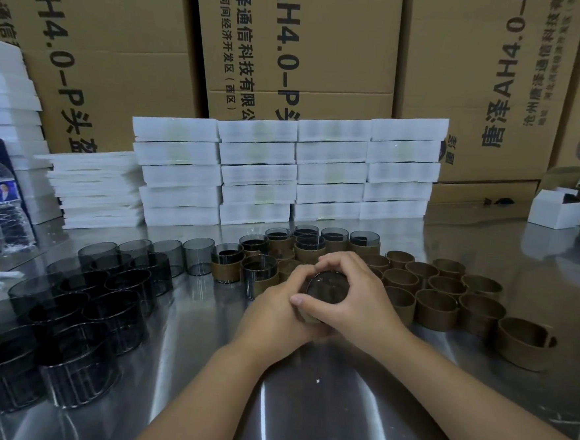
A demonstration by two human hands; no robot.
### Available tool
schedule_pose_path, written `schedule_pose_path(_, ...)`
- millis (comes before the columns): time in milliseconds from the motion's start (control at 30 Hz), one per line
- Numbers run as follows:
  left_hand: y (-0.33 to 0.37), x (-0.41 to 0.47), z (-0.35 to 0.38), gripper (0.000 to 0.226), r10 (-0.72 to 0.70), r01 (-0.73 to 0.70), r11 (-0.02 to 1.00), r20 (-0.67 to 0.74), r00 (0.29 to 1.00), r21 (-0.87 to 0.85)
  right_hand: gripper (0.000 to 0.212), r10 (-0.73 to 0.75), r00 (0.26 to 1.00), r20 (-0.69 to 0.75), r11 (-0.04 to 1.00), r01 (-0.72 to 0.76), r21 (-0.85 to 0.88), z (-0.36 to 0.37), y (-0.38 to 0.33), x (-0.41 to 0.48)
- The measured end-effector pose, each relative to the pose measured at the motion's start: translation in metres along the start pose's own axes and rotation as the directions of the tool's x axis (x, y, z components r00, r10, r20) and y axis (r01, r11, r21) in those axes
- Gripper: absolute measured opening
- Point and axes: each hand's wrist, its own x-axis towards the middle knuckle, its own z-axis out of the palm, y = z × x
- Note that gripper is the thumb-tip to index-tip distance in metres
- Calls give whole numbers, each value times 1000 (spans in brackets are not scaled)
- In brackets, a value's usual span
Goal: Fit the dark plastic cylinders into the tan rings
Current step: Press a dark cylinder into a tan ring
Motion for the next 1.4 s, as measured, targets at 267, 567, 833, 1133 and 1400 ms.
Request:
schedule_pose_path(267, 3, 1, 0, 55, -25, 27, 999, -77, 997, 27, 56, 123, 992, -5, 992, -123, -3, 1, -3, 1)
schedule_pose_path(567, 6, -1, 1, 56, 20, -13, 997, -110, 994, 70, 51, 182, 982, -45, 982, -180, 53, 2, -2, 2)
schedule_pose_path(833, 6, -2, 3, 55, 61, -47, 993, -127, 990, 106, 42, 179, 982, -60, 979, -171, 113, 3, 0, 4)
schedule_pose_path(1133, 3, -1, 2, 61, 32, -15, 993, -143, 989, 119, 26, 197, 978, -69, 955, -176, 240, 5, 6, 7)
schedule_pose_path(1400, 6, -1, -4, 56, -41, 50, 997, -173, 984, 52, 20, 324, 942, -86, 859, -254, 444, 4, 8, 14)
